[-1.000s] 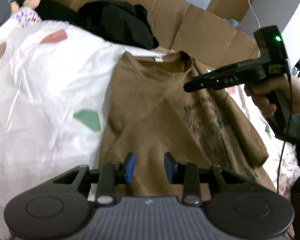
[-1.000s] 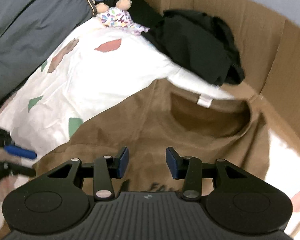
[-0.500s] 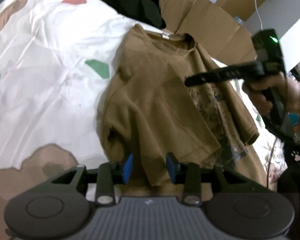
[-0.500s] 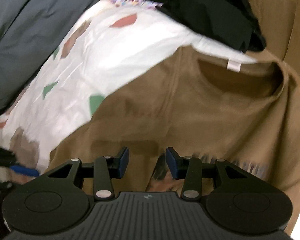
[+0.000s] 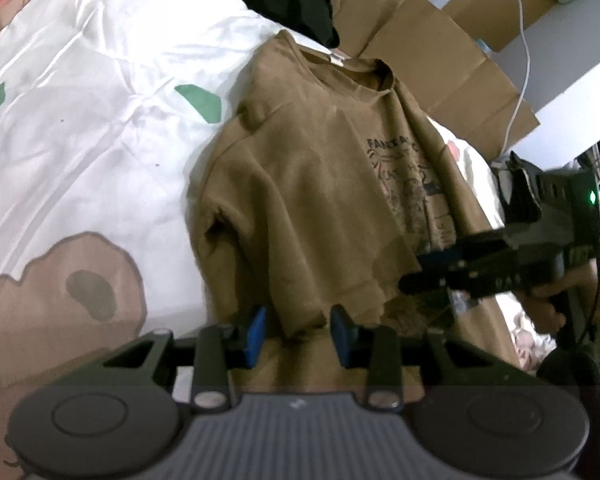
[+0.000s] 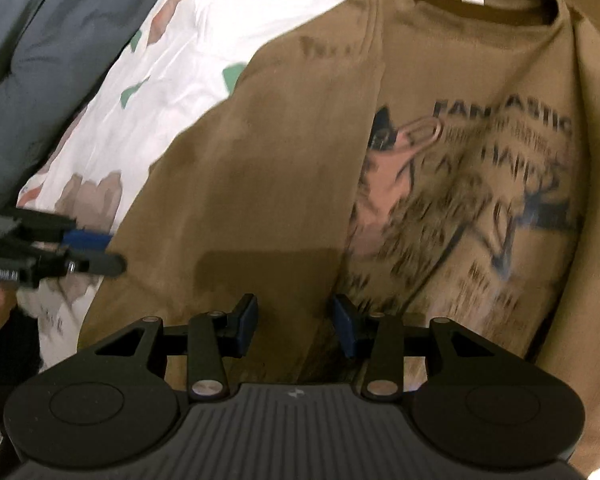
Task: Fold clothes
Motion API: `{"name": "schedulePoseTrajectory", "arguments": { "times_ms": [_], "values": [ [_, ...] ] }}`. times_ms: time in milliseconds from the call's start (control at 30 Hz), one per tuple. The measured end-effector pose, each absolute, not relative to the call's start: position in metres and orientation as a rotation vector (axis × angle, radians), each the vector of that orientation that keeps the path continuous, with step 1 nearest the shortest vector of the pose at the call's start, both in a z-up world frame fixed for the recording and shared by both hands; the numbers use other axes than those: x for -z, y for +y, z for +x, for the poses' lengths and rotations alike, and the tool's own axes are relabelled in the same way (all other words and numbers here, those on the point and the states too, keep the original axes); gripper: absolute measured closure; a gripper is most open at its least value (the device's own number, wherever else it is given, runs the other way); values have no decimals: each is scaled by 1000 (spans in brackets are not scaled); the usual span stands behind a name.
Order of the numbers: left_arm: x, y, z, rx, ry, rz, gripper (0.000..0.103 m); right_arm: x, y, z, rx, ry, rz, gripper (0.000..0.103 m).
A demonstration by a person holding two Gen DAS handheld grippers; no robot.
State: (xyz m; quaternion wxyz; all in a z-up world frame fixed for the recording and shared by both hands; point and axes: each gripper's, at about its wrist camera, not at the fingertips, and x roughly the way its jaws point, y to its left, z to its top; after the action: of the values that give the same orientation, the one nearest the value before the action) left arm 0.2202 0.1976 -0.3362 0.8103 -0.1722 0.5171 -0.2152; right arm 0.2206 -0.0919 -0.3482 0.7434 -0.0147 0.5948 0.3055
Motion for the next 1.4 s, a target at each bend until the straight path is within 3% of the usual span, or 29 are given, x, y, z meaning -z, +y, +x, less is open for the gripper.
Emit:
{"name": "schedulePoseTrajectory", "arguments": {
  "times_ms": [33, 133, 233, 500, 833, 1400],
  "values": [
    [336, 198, 220, 462, 1103, -372, 76, 349, -92, 217, -668, 1303, -31, 60],
    [335, 199, 219, 456, 1094, -378, 87, 348, -92, 213, -659, 1306, -27, 91],
    [333, 204, 217, 449, 1068, -402, 94, 339, -90, 211, -671, 1284, -15, 98],
    [316, 237, 219, 413, 994, -460, 99, 292, -75, 221, -744, 1155, 16, 100],
    [299, 304, 230, 253, 884, -591, 100, 229, 18, 291, -911, 955, -32, 100],
    [312, 377, 249, 103, 820, -653, 101, 232, 178, 377, -996, 913, -228, 100]
  ]
}}
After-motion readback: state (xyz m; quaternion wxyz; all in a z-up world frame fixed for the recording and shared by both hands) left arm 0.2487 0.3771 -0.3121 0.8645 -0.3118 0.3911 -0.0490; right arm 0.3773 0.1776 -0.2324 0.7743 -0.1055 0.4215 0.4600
